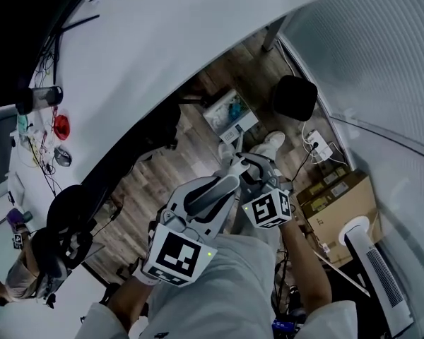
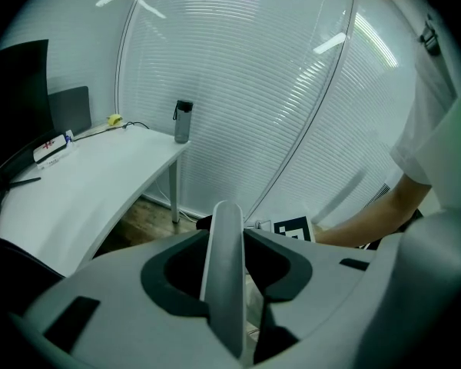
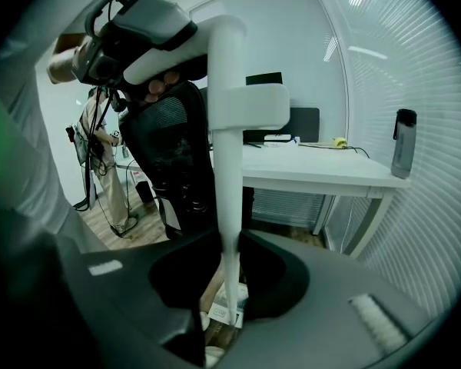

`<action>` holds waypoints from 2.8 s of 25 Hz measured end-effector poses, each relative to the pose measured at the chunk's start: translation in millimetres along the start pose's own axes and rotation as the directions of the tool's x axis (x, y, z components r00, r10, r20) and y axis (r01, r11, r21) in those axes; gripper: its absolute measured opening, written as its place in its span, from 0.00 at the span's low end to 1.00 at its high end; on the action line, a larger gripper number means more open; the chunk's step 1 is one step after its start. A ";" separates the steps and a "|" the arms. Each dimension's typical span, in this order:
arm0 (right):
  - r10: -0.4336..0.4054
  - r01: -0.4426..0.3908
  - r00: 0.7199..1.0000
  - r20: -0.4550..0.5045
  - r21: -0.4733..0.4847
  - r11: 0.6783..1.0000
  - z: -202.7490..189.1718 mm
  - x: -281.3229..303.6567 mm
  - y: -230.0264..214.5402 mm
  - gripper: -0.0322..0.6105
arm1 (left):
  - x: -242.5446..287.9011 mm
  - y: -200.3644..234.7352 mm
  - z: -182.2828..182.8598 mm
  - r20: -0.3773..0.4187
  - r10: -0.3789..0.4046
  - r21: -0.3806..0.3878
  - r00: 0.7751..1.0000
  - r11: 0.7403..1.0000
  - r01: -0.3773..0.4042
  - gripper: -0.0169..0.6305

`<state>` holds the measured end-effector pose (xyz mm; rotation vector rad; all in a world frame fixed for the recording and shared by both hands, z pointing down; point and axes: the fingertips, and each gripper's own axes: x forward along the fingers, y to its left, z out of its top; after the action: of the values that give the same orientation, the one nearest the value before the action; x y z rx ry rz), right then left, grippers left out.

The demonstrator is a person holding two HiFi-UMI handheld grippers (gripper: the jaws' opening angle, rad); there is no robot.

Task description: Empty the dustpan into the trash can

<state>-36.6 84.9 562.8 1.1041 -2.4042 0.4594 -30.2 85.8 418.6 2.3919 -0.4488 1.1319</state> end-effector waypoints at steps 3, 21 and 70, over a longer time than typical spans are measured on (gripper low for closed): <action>-0.009 0.009 1.000 0.005 -0.008 1.000 8.2 -7.4 -1.7 0.19 | -7.2 -4.2 7.3 0.011 -0.002 0.003 1.000 1.000 0.002 0.23; -0.114 0.116 0.992 0.052 -0.039 0.993 60.8 -62.0 -15.2 0.19 | -50.8 -43.3 54.4 0.083 -0.038 0.100 0.996 0.995 0.030 0.23; -0.465 0.448 0.885 -0.039 -0.203 0.871 104.3 -203.3 -71.9 0.18 | -85.2 -123.4 129.1 0.240 -0.301 0.311 0.923 0.925 0.220 0.23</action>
<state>109.0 117.5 375.5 1.4738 -1.9689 0.1107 58.2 130.1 247.2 2.7739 -0.0476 0.7748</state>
